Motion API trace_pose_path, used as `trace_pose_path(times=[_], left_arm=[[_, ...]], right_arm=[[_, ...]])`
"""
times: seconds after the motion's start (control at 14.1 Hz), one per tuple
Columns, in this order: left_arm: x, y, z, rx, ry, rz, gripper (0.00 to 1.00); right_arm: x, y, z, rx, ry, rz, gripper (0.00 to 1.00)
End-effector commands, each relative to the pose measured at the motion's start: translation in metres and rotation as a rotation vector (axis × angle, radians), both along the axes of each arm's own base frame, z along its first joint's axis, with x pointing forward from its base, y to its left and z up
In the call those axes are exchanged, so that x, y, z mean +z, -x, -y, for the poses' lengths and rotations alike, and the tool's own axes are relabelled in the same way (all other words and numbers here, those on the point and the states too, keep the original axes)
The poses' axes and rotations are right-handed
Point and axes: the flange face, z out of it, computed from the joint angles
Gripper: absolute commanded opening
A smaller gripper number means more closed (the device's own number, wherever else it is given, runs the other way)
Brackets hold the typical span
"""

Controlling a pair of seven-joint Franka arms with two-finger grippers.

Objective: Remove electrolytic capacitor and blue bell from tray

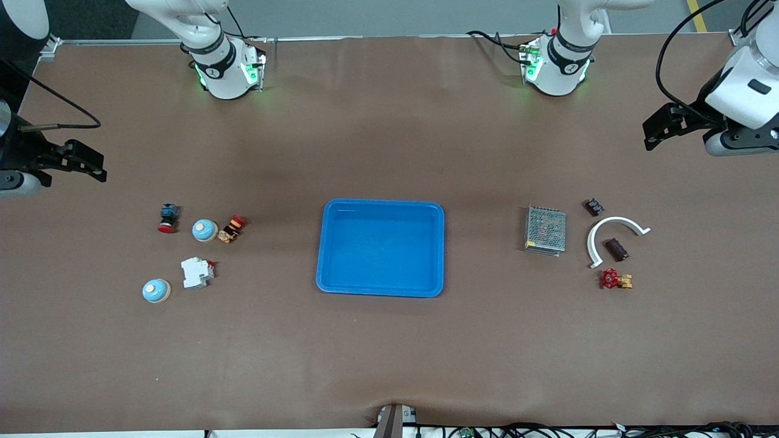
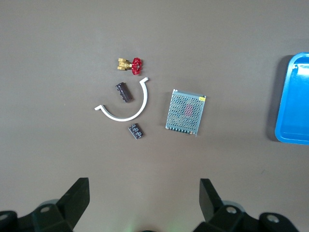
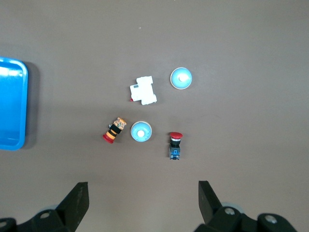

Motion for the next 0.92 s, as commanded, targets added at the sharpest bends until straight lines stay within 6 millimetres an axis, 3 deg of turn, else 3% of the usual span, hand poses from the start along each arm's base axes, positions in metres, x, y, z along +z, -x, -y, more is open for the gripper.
trace_pose_path(times=[0.0,0.14,0.28,0.5,0.85], left_arm=[[0.004,-0.003,-0.003,-0.022,-0.009,0.007,1.0],[0.004,-0.003,-0.002,-0.018,-0.005,0.01,1.0],[-0.002,-0.007,0.0,-0.013,-0.006,-0.002,1.0],[0.004,-0.008,0.001,-0.008,0.003,0.011,1.0],[0.006,-0.012,0.003,-0.021,0.04,0.011,1.0]], right_arm=[[0.036,0.006,0.011,-0.143,-0.019,0.072,1.0],[0.038,0.004,0.01,-0.168,-0.019,0.083,1.0],[0.027,-0.011,0.006,-0.153,-0.017,0.073,1.0],[0.028,-0.034,0.009,-0.149,-0.024,0.083,1.0],[0.027,-0.036,0.016,-0.019,-0.019,0.079,1.0]])
